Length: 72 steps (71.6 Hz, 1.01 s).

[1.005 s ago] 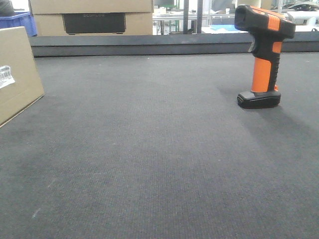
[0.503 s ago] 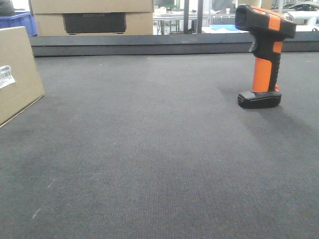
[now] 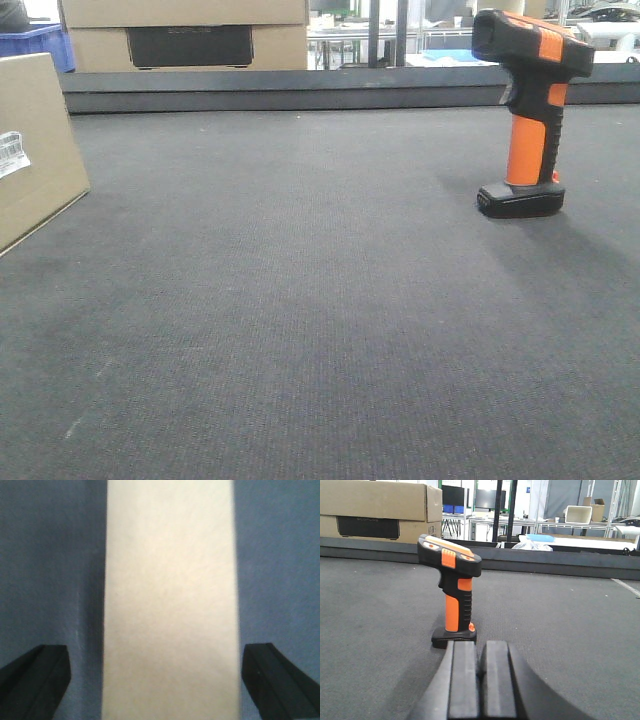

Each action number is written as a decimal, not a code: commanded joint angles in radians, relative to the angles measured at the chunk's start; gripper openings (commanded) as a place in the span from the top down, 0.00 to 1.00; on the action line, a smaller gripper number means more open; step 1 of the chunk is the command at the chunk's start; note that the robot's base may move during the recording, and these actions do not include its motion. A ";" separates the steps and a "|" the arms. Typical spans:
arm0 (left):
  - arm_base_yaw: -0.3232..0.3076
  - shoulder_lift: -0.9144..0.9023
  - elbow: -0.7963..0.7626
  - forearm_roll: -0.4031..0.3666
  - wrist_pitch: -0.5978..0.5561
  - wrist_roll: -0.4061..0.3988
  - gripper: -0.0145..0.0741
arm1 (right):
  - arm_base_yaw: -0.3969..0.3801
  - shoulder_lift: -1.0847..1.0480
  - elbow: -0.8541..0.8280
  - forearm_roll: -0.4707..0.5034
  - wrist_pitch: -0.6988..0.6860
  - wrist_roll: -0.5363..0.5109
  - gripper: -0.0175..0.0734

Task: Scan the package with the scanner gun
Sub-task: 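Grasp the cardboard box with the left gripper and lift it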

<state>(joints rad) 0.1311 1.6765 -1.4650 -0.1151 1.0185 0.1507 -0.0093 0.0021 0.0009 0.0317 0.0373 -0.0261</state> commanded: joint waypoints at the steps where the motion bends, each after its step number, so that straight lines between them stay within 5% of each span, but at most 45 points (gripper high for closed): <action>1: -0.005 0.025 -0.004 -0.011 0.026 -0.005 0.16 | -0.002 -0.002 -0.001 -0.005 -0.019 0.004 0.99; 9: -0.006 0.050 -0.004 -0.011 0.044 -0.005 0.20 | -0.002 -0.002 -0.001 -0.005 -0.019 0.004 0.99; 17: -0.006 0.050 -0.004 -0.011 0.042 -0.005 0.35 | -0.002 -0.002 -0.001 -0.005 -0.019 0.004 0.99; 32: -0.006 0.050 -0.010 -0.015 0.043 -0.005 0.95 | -0.002 -0.002 -0.001 -0.005 -0.019 0.004 0.99; 40: -0.010 0.050 -0.055 -0.038 0.084 -0.014 0.96 | -0.002 -0.002 -0.001 -0.005 -0.019 0.004 0.99; 54: -0.042 0.050 -0.162 -0.088 0.145 -0.175 0.96 | -0.002 -0.002 -0.001 -0.005 -0.019 0.004 0.99; 72: -0.251 0.044 -0.172 -0.085 0.060 -0.386 0.96 | -0.002 -0.002 -0.001 -0.005 -0.019 0.004 0.99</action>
<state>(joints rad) -0.0544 1.7357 -1.6293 -0.1829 1.1162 -0.1674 -0.0093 0.0021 0.0009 0.0317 0.0373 -0.0261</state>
